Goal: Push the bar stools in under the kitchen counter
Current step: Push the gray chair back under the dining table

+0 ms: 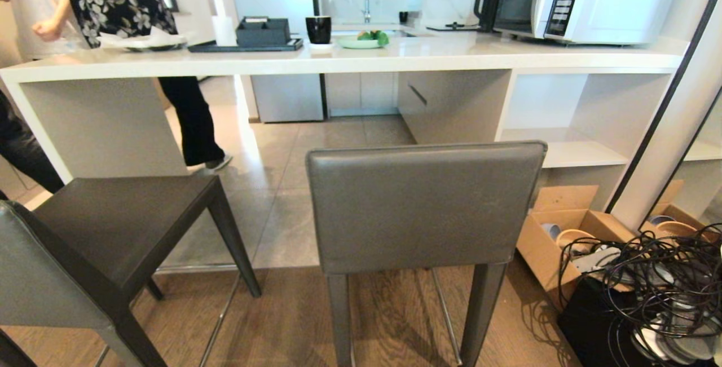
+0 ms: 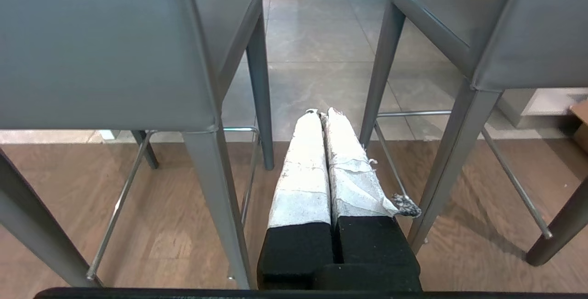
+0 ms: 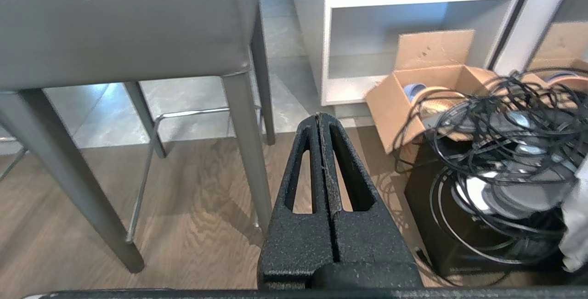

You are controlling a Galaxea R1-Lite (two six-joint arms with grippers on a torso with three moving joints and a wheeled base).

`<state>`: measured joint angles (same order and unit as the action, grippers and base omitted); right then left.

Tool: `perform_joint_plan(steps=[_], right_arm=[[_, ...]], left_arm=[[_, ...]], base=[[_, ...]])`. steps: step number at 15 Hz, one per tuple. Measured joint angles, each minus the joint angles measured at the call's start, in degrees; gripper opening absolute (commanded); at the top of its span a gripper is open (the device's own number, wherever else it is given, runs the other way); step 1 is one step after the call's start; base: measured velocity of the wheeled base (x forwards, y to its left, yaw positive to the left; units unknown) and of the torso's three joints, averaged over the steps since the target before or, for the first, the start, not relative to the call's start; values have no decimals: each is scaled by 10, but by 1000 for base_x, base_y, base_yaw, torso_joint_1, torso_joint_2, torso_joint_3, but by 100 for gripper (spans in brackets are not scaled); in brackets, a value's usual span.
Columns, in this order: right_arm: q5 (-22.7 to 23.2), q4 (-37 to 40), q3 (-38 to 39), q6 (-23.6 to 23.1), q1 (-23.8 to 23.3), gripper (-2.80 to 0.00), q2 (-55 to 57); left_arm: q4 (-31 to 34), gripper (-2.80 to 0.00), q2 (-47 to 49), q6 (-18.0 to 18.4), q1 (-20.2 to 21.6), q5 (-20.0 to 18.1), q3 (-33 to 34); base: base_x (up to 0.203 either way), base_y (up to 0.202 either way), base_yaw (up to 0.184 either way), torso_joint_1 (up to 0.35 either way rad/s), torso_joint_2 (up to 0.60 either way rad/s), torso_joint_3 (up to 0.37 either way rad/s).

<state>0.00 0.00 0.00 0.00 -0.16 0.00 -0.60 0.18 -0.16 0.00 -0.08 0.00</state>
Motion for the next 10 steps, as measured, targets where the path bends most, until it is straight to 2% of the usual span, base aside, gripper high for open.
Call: perform_joint_plan(steps=[2,7,10], right_arm=[[0,0,0,0,0,-280,0],[0,0,0,0,0,-280,0],[0,0,0,0,0,-280,0]], left_arm=[[0,-280,0,0,0,0,0],[0,-280,0,0,0,0,0],[0,-280,0,0,0,0,0]], base=[[62,0,1,-2,2,2],[183,0,2,3,5,4],[21,0,-1,4,1,1]])
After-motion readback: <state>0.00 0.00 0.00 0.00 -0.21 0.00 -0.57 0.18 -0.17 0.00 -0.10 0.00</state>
